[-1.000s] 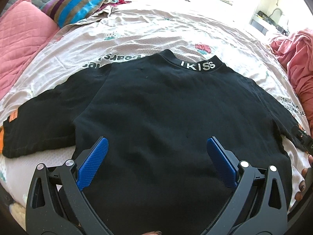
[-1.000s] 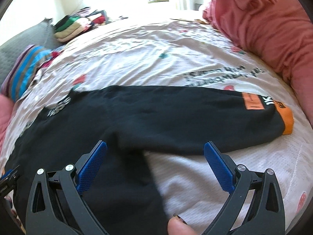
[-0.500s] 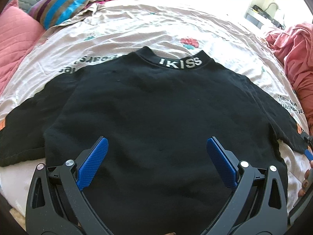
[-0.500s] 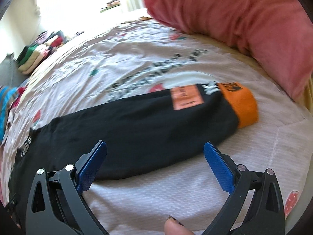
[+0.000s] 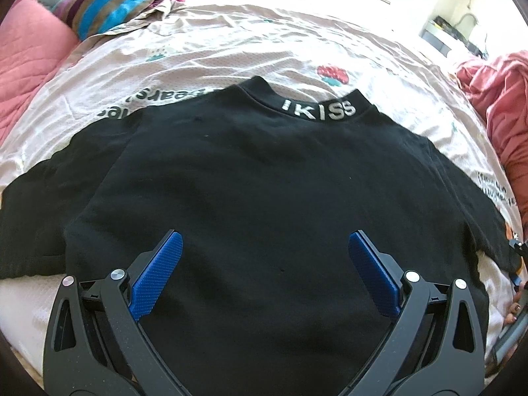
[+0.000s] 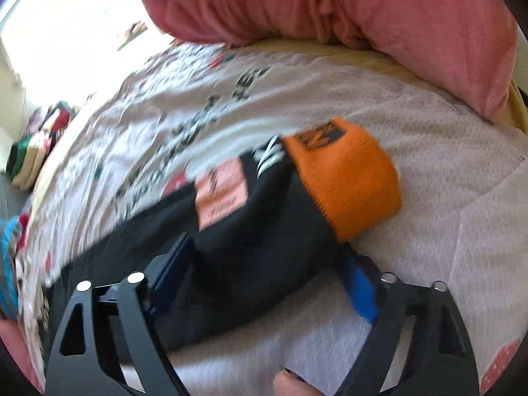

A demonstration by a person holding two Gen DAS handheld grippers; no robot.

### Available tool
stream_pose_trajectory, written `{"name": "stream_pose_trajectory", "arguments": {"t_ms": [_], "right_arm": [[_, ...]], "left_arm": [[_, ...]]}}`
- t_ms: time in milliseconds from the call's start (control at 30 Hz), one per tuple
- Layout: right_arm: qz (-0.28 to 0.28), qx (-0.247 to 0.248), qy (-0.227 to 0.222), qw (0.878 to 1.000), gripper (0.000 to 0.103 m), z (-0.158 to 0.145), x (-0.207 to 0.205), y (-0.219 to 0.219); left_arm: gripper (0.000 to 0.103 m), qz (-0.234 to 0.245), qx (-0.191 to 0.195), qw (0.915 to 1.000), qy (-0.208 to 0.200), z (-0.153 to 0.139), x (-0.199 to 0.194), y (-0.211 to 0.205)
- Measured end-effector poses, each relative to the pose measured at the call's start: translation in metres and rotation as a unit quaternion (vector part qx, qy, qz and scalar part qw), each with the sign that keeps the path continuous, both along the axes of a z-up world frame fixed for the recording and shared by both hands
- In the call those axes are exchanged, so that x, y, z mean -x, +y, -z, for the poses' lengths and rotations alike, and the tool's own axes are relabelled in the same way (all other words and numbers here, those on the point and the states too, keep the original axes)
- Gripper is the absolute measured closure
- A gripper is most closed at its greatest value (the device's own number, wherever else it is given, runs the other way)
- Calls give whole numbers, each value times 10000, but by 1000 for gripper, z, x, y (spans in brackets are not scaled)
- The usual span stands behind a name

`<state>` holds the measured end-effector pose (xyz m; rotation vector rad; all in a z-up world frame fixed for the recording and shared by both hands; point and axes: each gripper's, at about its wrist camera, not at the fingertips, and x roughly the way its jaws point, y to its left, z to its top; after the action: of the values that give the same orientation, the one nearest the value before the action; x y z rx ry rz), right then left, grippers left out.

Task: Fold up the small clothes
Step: 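Move the right tool to the orange sleeve cuff and close on it, then carry the cuff across the shirt with the right tool while the left tool grasps it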

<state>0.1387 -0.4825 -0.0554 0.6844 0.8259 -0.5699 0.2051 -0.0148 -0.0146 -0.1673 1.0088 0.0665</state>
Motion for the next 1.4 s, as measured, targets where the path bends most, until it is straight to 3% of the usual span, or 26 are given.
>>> {"name": "stream_pose_trajectory", "arguments": {"t_ms": [67, 233, 533, 767, 1167, 1400], "right_arm": [[151, -10, -112, 9998, 50, 0, 0, -8], [95, -258, -606, 9978, 85, -2, -4, -14], [-1034, -24, -1412, 9846, 88, -51, -19, 36], [-2049, 83, -1749, 9630, 88, -88, -33, 97], [-3391, 355, -1850, 9217, 88, -115, -52, 207], [-3992, 701, -1714, 8980, 88, -112, -56, 269]], "left_arm": [[8, -48, 54, 10000, -33, -3, 2, 3], [8, -115, 197, 9996, -134, -14, 7, 7], [8, -116, 635, 9972, -378, -35, 14, 11], [8, -157, 851, 9952, -465, -46, 17, 19], [8, -421, 1564, 9846, -657, -58, 28, 50], [8, -571, 1949, 9769, -659, -54, 31, 73]]}}
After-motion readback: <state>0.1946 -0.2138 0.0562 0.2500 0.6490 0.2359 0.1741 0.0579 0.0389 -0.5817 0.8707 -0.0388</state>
